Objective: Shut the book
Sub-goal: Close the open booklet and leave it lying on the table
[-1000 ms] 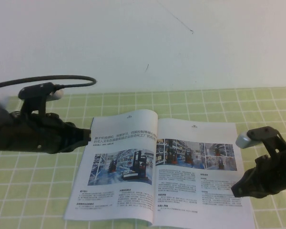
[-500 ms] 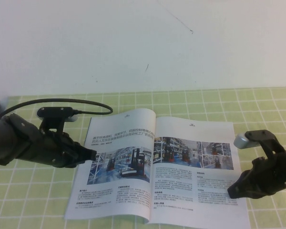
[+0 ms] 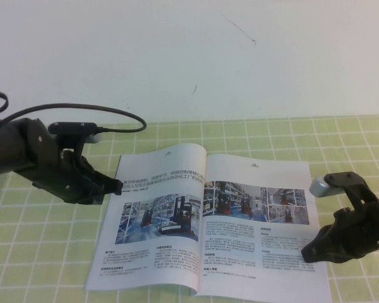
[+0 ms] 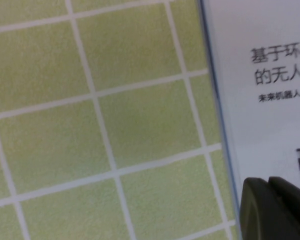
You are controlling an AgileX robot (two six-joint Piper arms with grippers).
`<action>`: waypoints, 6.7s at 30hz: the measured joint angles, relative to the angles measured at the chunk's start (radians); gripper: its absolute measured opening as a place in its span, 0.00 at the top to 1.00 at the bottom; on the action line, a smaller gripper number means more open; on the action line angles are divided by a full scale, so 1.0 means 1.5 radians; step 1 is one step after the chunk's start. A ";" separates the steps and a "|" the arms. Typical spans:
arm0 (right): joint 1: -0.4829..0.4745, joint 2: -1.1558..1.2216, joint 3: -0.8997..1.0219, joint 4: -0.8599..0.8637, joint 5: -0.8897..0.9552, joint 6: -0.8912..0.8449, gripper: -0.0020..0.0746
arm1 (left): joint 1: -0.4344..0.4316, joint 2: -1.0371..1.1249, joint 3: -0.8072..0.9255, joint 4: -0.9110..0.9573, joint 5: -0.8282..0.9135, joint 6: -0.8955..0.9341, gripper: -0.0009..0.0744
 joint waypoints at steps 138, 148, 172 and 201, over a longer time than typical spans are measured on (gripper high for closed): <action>0.003 -1.049 0.310 -0.454 0.067 0.483 0.98 | -0.233 -0.736 0.520 0.595 -0.564 -0.468 0.99; 0.003 -1.049 0.310 -0.453 0.070 0.483 0.98 | -0.233 -0.742 0.525 0.695 -0.564 -0.471 0.99; 0.003 -1.049 0.310 -0.453 0.070 0.483 0.98 | -0.052 -1.173 0.777 0.657 -0.382 -0.719 0.99; 0.003 -1.049 0.310 -0.451 0.070 0.483 0.98 | 0.032 -1.235 0.777 0.175 -0.207 -0.197 0.99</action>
